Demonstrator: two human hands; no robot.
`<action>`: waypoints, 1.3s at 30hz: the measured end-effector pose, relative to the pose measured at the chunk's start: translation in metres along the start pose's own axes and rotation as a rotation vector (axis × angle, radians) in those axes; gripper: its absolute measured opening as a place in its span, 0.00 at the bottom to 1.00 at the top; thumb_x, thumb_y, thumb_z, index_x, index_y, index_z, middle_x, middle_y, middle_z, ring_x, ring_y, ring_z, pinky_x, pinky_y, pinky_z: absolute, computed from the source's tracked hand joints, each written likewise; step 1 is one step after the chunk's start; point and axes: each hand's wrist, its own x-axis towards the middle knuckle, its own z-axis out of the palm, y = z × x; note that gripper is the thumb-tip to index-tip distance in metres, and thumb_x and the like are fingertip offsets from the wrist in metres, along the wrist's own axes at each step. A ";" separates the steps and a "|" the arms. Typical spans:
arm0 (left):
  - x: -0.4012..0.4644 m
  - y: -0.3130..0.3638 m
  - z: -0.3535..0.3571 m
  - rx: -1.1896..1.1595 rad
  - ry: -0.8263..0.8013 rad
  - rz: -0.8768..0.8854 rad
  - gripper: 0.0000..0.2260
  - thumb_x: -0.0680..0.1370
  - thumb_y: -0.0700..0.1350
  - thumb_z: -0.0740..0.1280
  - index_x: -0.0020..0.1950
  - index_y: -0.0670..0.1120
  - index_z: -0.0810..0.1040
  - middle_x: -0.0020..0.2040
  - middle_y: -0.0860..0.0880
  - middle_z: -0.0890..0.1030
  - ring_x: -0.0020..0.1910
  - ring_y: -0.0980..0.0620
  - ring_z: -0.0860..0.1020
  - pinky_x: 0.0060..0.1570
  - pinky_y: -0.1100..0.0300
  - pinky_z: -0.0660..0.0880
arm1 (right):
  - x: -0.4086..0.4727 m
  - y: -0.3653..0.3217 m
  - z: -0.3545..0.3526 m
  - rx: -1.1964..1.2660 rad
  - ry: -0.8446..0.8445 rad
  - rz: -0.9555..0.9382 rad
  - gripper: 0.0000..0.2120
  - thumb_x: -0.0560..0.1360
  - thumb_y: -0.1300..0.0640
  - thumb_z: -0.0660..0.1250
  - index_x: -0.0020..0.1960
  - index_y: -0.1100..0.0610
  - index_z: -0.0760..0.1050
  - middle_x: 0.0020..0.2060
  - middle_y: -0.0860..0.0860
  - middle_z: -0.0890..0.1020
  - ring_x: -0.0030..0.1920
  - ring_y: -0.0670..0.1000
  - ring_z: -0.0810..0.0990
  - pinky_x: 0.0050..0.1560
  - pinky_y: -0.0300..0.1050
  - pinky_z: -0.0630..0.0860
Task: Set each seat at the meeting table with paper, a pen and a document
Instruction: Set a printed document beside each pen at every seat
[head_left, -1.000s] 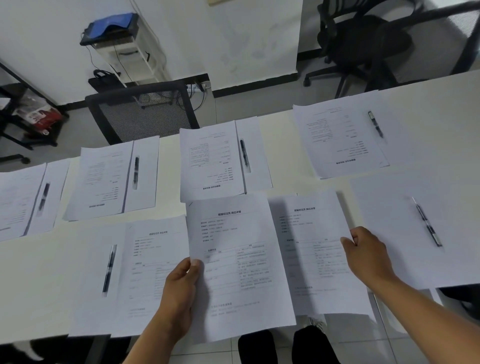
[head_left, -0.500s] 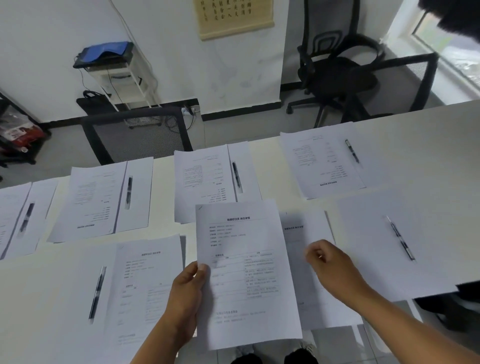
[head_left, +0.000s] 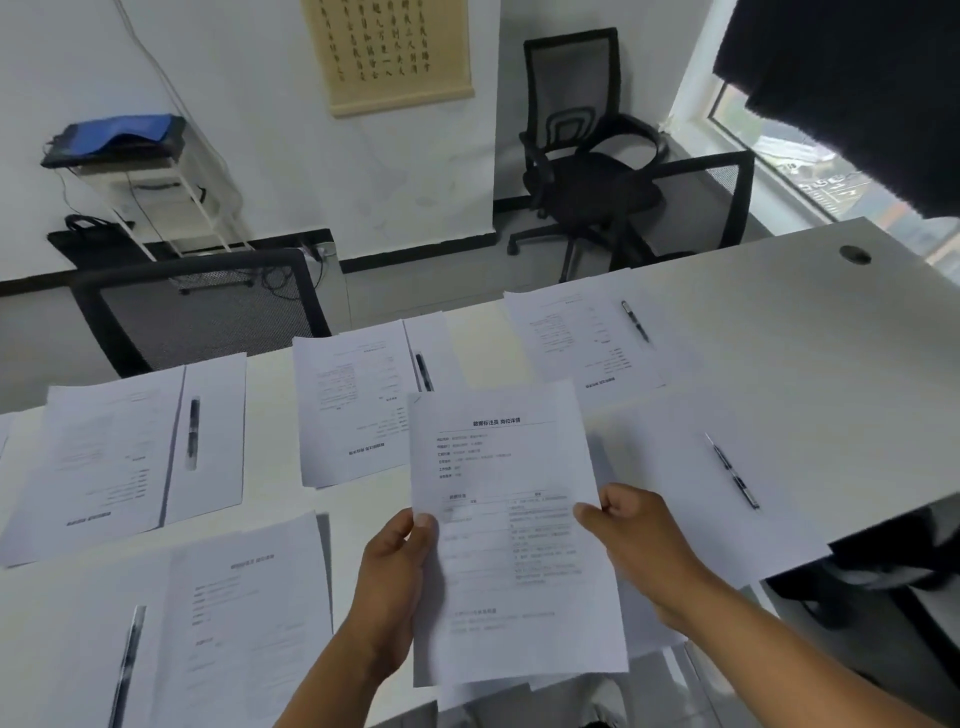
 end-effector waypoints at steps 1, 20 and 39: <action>0.000 0.001 0.006 0.020 0.000 0.008 0.13 0.89 0.47 0.62 0.59 0.44 0.86 0.57 0.45 0.90 0.57 0.40 0.88 0.64 0.39 0.83 | 0.001 0.002 -0.006 -0.001 0.009 -0.001 0.22 0.81 0.57 0.72 0.38 0.53 0.60 0.33 0.52 0.63 0.35 0.50 0.61 0.38 0.46 0.58; 0.016 -0.006 0.261 0.133 0.128 -0.003 0.09 0.84 0.40 0.72 0.50 0.34 0.84 0.49 0.44 0.90 0.50 0.39 0.89 0.51 0.41 0.88 | 0.095 0.080 -0.244 -0.124 0.043 0.024 0.20 0.82 0.53 0.70 0.36 0.54 0.64 0.25 0.42 0.70 0.26 0.42 0.67 0.30 0.40 0.65; 0.082 -0.028 0.444 0.712 0.040 -0.026 0.12 0.77 0.50 0.69 0.42 0.41 0.83 0.37 0.45 0.87 0.33 0.46 0.85 0.44 0.42 0.87 | 0.156 0.157 -0.405 -0.319 0.162 0.172 0.22 0.81 0.53 0.70 0.37 0.52 0.59 0.30 0.49 0.63 0.33 0.51 0.61 0.37 0.48 0.60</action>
